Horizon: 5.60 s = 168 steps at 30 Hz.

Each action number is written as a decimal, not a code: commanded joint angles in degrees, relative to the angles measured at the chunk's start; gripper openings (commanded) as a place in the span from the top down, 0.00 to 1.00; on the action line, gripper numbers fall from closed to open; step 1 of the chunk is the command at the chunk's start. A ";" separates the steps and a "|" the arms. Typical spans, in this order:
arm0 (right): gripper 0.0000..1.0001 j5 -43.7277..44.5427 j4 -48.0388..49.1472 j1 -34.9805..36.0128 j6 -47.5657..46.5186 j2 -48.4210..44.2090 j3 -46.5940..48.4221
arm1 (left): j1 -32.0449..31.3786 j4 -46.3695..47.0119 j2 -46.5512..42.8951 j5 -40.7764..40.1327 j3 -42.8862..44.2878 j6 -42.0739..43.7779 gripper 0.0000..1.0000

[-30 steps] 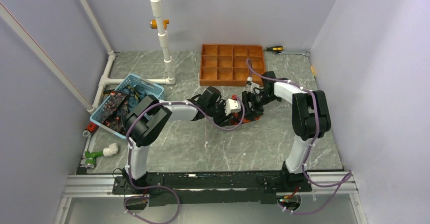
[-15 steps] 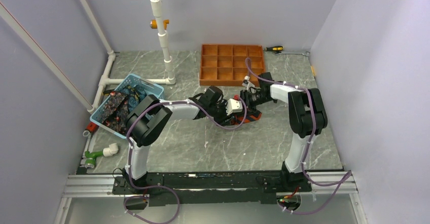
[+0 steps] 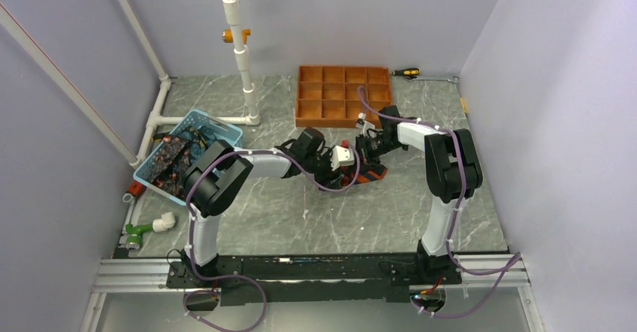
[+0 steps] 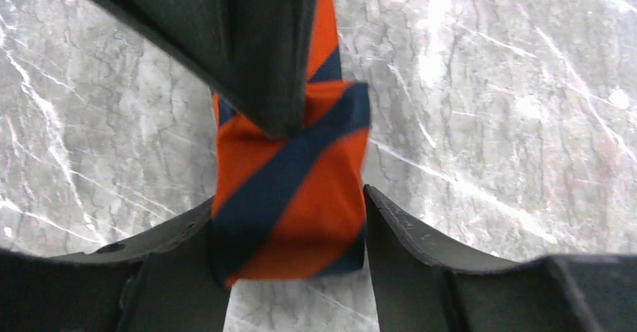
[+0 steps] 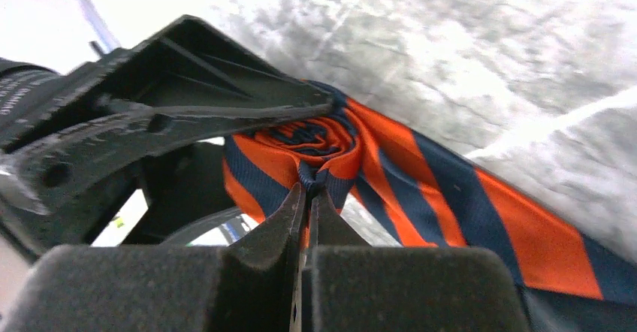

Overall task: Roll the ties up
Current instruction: Roll the tie at the center of the board, then pick up the tie at the center of the board.

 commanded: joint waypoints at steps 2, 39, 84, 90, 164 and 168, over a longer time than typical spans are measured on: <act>1.00 21.49 -0.27 0.64 -6.90 0.19 -0.09 | 1.28 4.33 -1.87 6.50 -4.85 -7.10 0.35; 0.76 15.86 -7.79 1.17 -4.56 -2.73 0.69 | -4.22 6.72 5.79 -4.81 -6.12 -3.70 0.89; 1.00 10.76 -6.39 -5.40 -3.93 1.34 -2.33 | -3.67 -8.63 4.39 1.28 1.47 -1.84 0.44; 1.00 20.38 -6.98 -5.76 -3.53 1.40 -2.25 | -3.25 2.57 3.28 7.67 1.53 -5.10 0.26; 0.22 -12.09 17.90 -13.62 11.93 -5.02 -16.97 | -4.73 -8.06 13.63 -0.15 6.34 3.43 0.96; 0.56 -10.33 16.72 -13.73 11.38 -3.11 -15.55 | -4.78 -7.99 13.52 -0.04 6.28 3.27 0.96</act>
